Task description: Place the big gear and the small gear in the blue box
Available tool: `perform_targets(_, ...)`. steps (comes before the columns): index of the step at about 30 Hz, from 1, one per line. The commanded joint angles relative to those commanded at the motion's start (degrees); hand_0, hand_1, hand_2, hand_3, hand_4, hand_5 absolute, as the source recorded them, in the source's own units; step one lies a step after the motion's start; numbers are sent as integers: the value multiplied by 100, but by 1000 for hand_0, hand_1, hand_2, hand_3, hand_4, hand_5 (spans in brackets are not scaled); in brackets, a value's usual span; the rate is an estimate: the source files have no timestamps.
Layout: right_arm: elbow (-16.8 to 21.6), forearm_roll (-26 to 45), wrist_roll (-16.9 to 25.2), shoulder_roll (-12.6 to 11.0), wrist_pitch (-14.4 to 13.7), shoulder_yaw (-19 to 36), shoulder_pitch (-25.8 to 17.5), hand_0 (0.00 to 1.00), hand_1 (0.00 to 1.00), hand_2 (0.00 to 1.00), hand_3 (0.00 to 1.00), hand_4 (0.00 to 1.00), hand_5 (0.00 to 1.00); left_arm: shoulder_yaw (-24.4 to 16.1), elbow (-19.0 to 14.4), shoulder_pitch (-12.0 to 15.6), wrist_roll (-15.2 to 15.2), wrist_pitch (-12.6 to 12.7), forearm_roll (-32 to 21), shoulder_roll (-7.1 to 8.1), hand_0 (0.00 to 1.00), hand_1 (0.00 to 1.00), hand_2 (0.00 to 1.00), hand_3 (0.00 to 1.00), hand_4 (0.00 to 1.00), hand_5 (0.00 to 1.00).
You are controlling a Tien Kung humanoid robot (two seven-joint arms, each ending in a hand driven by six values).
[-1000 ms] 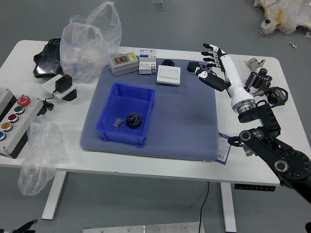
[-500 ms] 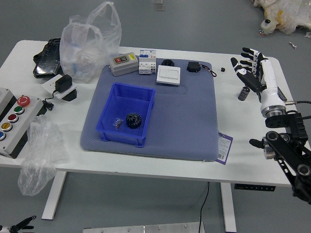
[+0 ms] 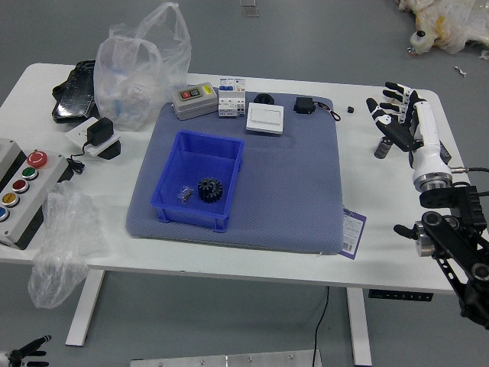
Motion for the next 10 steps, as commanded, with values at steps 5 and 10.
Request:
perform_targets(5, 20, 12, 8, -10, 12, 53, -70, 591, 674, 766, 769, 865, 439, -12, 3, -13, 3, -22, 58, 27, 654, 498, 524, 725, 739, 642)
perform_targets(10, 49, 57, 36, -16, 33, 131, -284, 589, 671, 766, 765, 887, 453, -49, -1, 30, 37, -40, 118, 33, 654, 493, 521, 723, 738, 635)
